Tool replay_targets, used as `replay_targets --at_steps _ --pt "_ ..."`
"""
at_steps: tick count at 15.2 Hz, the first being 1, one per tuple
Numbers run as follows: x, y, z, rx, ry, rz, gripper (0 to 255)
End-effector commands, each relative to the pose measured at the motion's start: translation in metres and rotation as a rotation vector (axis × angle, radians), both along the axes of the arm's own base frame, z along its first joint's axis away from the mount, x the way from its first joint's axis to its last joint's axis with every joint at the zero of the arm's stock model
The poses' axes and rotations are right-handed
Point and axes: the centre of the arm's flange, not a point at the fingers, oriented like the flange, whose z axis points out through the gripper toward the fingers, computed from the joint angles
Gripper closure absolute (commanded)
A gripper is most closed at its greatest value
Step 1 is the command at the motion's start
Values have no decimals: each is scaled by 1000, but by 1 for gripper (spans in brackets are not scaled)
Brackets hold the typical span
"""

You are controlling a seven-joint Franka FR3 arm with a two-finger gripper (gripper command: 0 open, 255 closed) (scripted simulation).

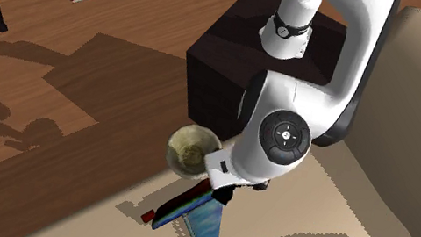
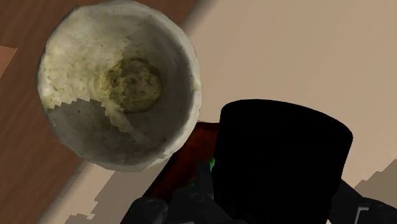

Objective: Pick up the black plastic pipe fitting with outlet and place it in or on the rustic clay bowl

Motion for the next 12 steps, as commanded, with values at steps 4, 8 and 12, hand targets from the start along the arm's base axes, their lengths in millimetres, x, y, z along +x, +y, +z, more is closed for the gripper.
replay_targets --at_steps 4,8,12 --pt "-13 -63 -2 0 -1 2 255" --pt "-24 -115 -4 0 -1 2 255" --pt "-29 -138 -15 0 -1 2 255"
